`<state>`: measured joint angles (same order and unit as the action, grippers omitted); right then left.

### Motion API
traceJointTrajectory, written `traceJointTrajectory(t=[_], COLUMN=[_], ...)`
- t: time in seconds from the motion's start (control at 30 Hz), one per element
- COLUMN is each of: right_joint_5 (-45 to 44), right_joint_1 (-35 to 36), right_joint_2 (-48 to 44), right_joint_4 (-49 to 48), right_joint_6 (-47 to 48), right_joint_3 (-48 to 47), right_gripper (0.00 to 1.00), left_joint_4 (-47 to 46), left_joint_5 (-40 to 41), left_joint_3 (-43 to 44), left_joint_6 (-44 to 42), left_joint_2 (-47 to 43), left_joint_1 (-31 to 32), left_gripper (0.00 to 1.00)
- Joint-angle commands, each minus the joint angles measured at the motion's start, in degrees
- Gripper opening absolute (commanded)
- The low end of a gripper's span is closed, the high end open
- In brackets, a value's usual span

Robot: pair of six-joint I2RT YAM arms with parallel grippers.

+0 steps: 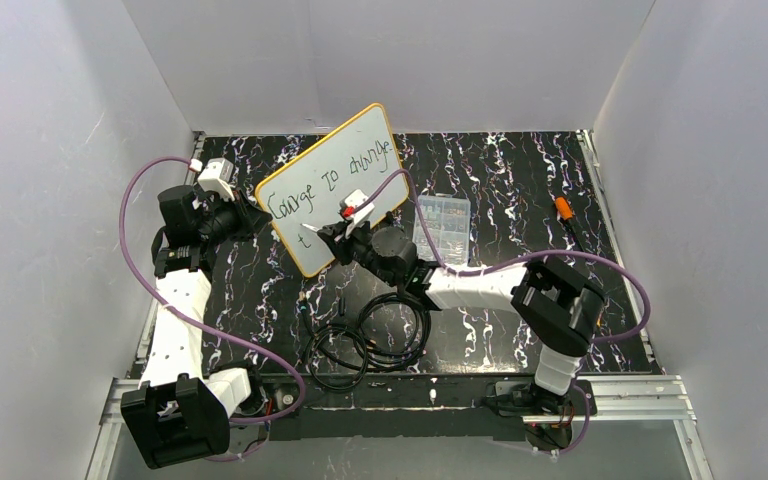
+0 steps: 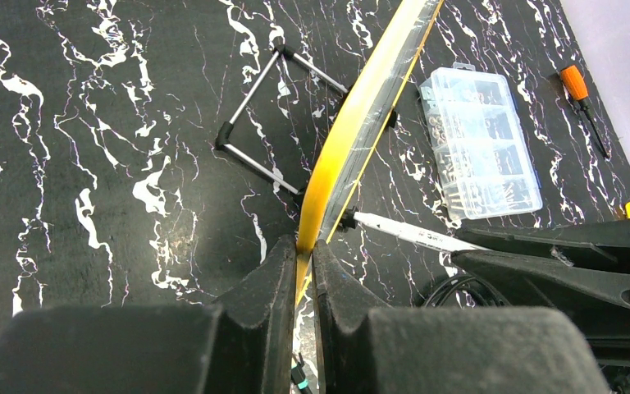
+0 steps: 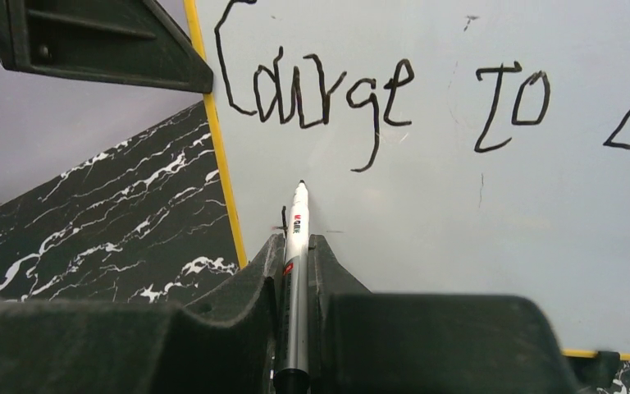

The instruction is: Write a sentence on the whiteboard

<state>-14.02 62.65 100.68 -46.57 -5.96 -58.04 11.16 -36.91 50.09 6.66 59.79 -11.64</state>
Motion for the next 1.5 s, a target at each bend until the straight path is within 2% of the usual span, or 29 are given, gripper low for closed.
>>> traceJointTrajectory(t=[0.0, 0.63, 1.47], right_joint_5=[-0.8, -3.4, -5.7], right_joint_1=[-0.1, -0.1, -0.1], right_joint_2=[1.4, 2.7, 0.7], right_joint_4=[-3.9, -0.7, -5.3], right_joint_6=[1.6, -1.8, -0.8], right_joint_3=[-3.3, 3.8, 1.6], right_gripper=[0.01, 0.01, 0.01], left_joint_4=[0.3, 0.3, 0.3], left_joint_5=[-1.0, -1.1, -1.2], left_joint_3=[0.6, 0.6, 0.6], left_joint_6=[0.3, 0.3, 0.4], left_joint_2=[-0.3, -0.3, -0.3], left_joint_1=[0.2, 0.1, 0.1], left_gripper=[0.00, 0.00, 0.00])
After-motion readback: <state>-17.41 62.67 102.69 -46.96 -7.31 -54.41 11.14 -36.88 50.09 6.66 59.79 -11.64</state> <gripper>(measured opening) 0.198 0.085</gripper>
